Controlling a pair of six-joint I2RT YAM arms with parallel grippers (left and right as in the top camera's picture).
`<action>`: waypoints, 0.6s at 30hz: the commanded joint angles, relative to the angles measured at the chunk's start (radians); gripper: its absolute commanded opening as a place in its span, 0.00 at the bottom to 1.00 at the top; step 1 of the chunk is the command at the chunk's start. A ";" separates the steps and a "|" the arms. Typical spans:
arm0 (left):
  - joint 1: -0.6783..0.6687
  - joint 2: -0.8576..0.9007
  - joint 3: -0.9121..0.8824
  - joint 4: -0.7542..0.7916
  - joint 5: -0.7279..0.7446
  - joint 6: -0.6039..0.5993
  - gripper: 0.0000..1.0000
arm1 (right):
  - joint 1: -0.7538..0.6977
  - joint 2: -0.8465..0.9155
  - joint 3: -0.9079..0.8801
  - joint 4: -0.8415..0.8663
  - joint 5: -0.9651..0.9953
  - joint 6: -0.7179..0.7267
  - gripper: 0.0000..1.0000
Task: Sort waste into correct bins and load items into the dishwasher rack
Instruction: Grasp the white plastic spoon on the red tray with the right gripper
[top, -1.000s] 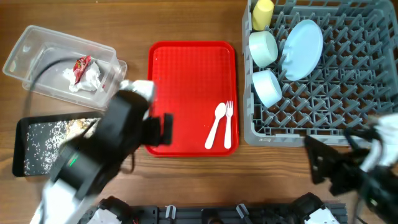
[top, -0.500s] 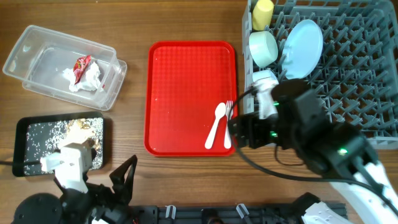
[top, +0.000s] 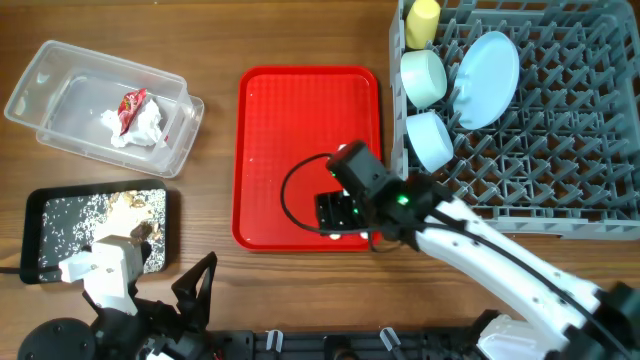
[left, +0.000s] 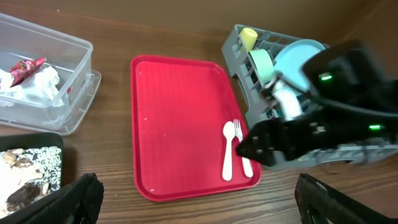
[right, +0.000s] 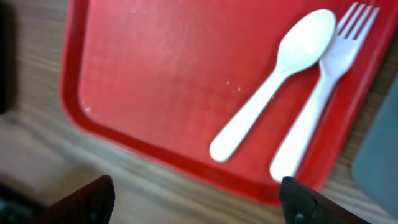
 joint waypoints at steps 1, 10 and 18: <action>0.000 -0.009 -0.008 0.000 -0.013 -0.011 1.00 | 0.004 0.085 -0.031 0.072 0.027 0.058 0.86; 0.000 -0.009 -0.008 0.001 -0.014 -0.010 1.00 | -0.039 0.196 -0.042 0.186 0.043 0.154 0.82; 0.000 -0.009 -0.008 0.001 -0.014 -0.010 1.00 | -0.053 0.232 -0.042 0.192 0.105 0.294 0.75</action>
